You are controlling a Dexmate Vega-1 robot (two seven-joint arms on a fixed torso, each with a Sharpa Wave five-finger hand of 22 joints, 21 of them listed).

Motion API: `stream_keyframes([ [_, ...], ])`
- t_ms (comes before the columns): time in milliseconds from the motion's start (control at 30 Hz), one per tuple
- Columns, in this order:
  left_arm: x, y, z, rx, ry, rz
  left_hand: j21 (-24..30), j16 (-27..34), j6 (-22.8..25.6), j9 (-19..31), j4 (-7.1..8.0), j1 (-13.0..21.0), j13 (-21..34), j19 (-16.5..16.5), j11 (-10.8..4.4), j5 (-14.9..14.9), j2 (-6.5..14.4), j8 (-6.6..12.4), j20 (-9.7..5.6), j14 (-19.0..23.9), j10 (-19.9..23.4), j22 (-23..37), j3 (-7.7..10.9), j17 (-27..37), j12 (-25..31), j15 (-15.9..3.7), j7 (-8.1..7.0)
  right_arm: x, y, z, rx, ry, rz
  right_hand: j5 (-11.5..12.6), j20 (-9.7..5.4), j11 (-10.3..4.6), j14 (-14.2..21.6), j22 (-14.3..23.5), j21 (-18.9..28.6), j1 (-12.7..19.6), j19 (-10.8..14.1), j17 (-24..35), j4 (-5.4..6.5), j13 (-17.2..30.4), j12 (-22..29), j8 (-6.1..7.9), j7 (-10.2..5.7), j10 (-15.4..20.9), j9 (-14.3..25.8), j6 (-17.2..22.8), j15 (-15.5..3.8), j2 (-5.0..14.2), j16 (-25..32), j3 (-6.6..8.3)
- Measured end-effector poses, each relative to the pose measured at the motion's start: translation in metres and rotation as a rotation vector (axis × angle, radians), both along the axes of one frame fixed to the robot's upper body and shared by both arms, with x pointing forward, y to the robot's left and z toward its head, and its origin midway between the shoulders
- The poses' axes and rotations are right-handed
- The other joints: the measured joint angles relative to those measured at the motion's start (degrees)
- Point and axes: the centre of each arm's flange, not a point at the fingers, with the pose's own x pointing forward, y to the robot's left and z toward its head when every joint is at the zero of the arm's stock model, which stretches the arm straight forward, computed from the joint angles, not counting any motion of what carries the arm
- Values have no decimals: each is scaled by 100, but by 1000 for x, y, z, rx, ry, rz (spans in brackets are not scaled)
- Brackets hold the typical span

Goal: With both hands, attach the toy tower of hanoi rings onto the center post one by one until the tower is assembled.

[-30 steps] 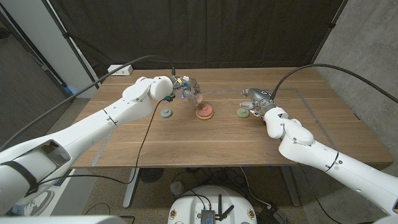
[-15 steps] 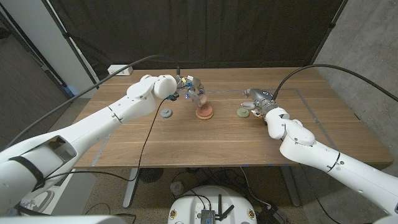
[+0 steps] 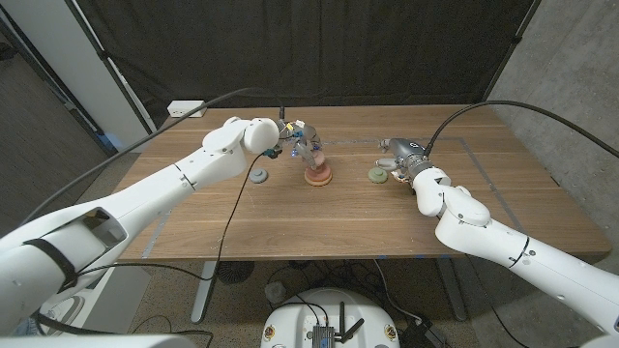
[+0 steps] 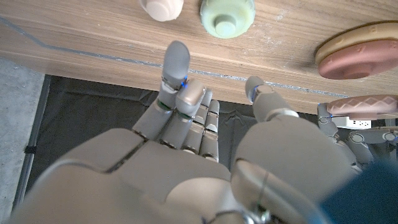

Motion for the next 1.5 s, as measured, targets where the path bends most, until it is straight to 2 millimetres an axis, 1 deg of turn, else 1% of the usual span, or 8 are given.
stream_keyframes([
  [67, 1, -1, -2, 1, 4, -1, 0, 0, 3, 0, 0, 0, 28, 0, 0, 1, 0, 0, 0, 0, 0, 14, 0, 0, -2, 0, -3, 0, 0, 1, 0, 0, 0, 0, 0, 0, 0, 0, 0, 0, 0, 0, 0, 25, 0, -25, 0, 0, 0, 0, 0, 0, 0, 0],
  [633, 13, -7, -12, 5, 19, -8, 0, 0, 23, -4, 0, -2, 55, 1, -1, 27, -3, -21, 0, 0, -1, 24, 0, 0, 20, 0, -23, 2, -1, 2, -2, 2, -3, 0, 0, 0, 0, 1, 0, -39, 0, 0, 0, 29, 0, -24, 0, 0, -1, 0, 0, 37, 0, 0],
  [1033, 17, -10, -16, 13, 31, -7, 0, 0, 56, 27, 0, -20, 61, 1, -2, 27, -22, -43, 1, 0, -1, 24, 0, -1, 19, 0, -6, 2, -1, 2, 0, 3, -4, 0, 0, 0, 0, 1, 0, -39, 0, 0, 0, 29, 0, -24, 1, 0, -1, 1, 0, 37, 0, 0],
  [1067, 18, -10, -17, 14, 33, -6, 0, 0, 68, 27, 0, -20, 61, 1, -2, 27, -22, -44, 1, 0, 0, 24, 0, -1, 19, 0, -3, 2, -1, 2, 0, 3, -4, 0, 0, 0, 0, 1, 0, -39, 0, 0, 0, 29, 0, -24, 20, -1, -1, 20, 0, 37, 0, 0],
  [1133, 18, -10, -18, 16, 36, -5, 0, 0, 74, 27, 0, -20, 57, 1, -25, 26, -22, -40, 1, 0, 23, 24, 0, -1, 12, 0, -8, 2, -1, 2, 0, 3, -5, 0, 0, 0, 0, 1, 0, -39, 0, 0, 0, 29, 0, -24, 21, -1, -1, 21, 0, 37, 0, 0],
  [1300, 21, -11, -20, 17, 42, -3, 0, 0, 74, 27, 0, -6, 58, 1, -32, 20, -23, -20, 1, 0, 29, 24, 0, -1, 0, 0, -8, 3, -2, 2, -1, 4, -7, 0, 0, 2, 0, 1, 0, -38, 0, 0, 24, 28, 0, -24, 21, 1, -1, 21, 0, 37, 0, 24],
  [1333, 21, -11, -20, 17, 43, -3, 0, 0, 74, 26, 0, -6, 59, 1, -32, 14, -23, -20, 1, 0, 30, 24, 0, -1, -2, 0, -8, 3, -2, 2, -2, 4, -7, 0, 0, 21, 0, 1, 0, -38, 0, -6, 24, 28, 0, -24, 20, 20, -1, 21, 0, 37, 0, 24],
  [1500, 23, -12, -21, 19, 49, -2, 0, 0, 73, 25, 0, 3, 70, 1, -33, 9, -31, -20, 1, 0, 31, 24, 0, -1, -4, 0, -8, 3, -3, 2, -1, 5, -10, 0, 0, 21, 0, 1, 0, -38, 0, -14, 24, 28, 0, -24, 21, 21, -1, 20, 0, 37, 0, 24],
])
